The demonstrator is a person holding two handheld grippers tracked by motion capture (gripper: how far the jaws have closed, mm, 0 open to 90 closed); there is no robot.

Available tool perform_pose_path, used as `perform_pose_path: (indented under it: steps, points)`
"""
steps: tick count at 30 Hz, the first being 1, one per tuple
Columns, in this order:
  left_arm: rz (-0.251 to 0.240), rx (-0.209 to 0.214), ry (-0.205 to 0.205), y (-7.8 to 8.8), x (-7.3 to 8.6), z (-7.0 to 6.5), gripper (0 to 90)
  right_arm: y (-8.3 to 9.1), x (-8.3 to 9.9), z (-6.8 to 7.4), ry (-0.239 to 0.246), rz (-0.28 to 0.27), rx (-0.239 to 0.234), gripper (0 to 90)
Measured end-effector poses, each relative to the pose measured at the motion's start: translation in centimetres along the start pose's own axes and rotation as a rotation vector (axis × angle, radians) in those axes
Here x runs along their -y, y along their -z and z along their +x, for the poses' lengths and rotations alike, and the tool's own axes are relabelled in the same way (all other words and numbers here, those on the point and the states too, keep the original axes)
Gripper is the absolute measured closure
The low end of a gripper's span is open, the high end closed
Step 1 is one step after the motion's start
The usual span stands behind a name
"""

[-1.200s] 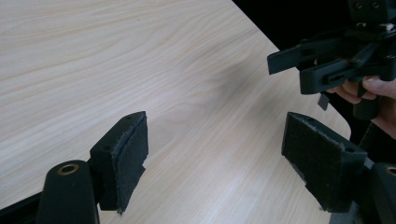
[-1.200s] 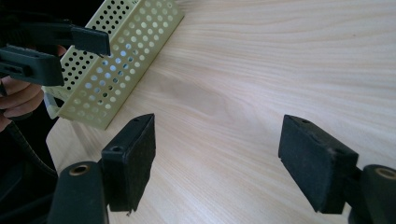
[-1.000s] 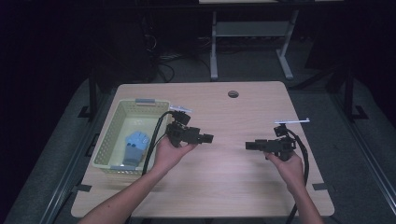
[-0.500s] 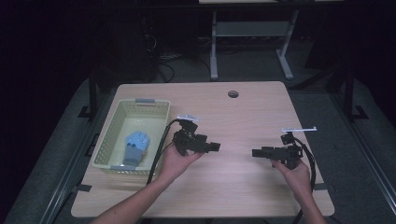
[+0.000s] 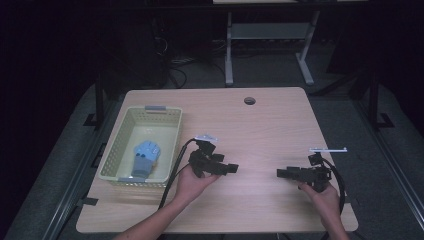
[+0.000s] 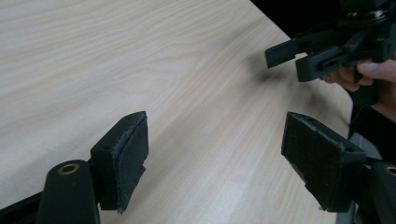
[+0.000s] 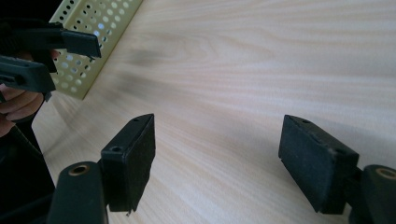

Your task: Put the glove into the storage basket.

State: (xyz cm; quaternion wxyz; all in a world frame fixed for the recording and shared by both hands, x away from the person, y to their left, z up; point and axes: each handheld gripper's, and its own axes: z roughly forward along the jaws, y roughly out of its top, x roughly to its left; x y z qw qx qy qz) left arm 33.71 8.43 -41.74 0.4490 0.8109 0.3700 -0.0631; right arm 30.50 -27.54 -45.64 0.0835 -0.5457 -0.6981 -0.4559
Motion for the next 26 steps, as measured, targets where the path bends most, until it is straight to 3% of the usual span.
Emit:
perform_pose_path:
  steps: [13, 19, 24, 26]
  points:
    - [-0.022, 0.006, -0.047, 0.7, 2.5, -1.1, 23.0, 0.3, 1.5, 0.2, 0.024, 0.019, 0.023, 26.6]
    - [-0.044, 0.012, -0.068, 1.7, 4.4, -1.5, 22.7, 0.9, 2.5, 0.5, 0.038, -0.008, 0.039, 26.5]
    - [-0.056, 0.016, -0.070, 2.7, 6.8, -1.4, 23.0, 1.1, 3.7, 0.6, 0.046, -0.025, 0.019, 26.4]
    - [-0.021, 0.027, -0.067, 2.8, 7.3, -1.1, 23.2, 1.0, 3.8, 1.1, 0.057, -0.038, -0.007, 26.4]
